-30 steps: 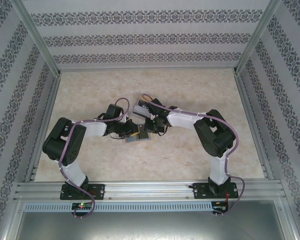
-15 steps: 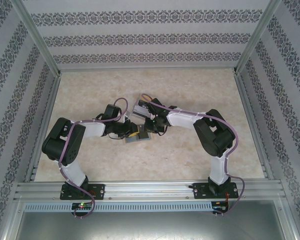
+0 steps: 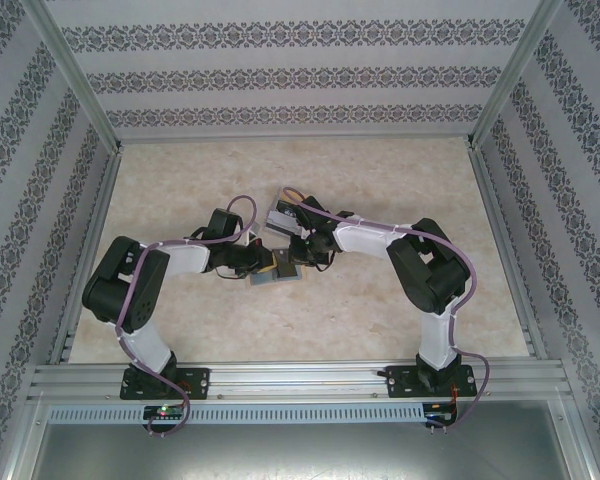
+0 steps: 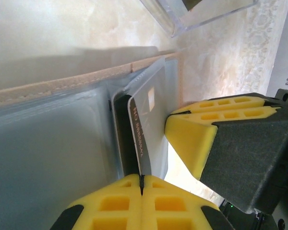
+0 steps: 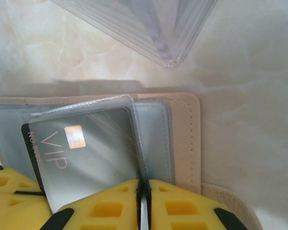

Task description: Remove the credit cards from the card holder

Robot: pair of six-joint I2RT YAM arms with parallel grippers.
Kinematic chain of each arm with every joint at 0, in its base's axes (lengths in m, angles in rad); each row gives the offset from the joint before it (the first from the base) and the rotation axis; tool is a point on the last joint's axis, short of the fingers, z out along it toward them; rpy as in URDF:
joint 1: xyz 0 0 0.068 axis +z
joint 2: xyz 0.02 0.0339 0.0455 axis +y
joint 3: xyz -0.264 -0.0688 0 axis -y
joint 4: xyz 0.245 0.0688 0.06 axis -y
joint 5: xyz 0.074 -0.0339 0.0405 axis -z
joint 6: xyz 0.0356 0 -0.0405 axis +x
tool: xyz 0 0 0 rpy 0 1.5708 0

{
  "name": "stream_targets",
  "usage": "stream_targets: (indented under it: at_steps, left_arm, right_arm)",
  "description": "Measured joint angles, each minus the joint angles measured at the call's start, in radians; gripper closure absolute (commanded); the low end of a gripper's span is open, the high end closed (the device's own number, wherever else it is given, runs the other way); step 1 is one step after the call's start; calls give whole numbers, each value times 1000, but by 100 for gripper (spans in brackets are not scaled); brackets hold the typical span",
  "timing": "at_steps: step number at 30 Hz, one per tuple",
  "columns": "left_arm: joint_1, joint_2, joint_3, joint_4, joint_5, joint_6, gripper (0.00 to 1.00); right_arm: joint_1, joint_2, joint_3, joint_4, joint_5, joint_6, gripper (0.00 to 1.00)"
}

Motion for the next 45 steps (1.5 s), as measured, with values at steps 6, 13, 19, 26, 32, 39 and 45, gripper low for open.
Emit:
stream_targets:
  at_steps: [6,13,19,26,32,39,45]
  left_arm:
    - [21,-81,-5,-79,-27,45,100]
    - [26,-108,-42,-99,-38,40,93]
    - [26,-70,-37,-90,-31,-2,84]
    - [23,-6,-11,-61,-23,-43,84]
    - [23,6,7,-59,-33,-60,84]
    - [23,19,18,-64,-50,-66,83]
    - [23,32,21,-45,-32,-83,81]
  right_arm:
    - [0,0,0,0,2,0,85]
    - [0,0,-1,3,-3,0,84]
    - [-2,0,-6,11,-14,0,84]
    - [-3,3,-15,36,-49,5,84]
    - [-3,8,-16,48,-74,5,84]
    - [-9,8,-21,55,-85,7,84]
    - [-9,8,-21,56,-86,8,84]
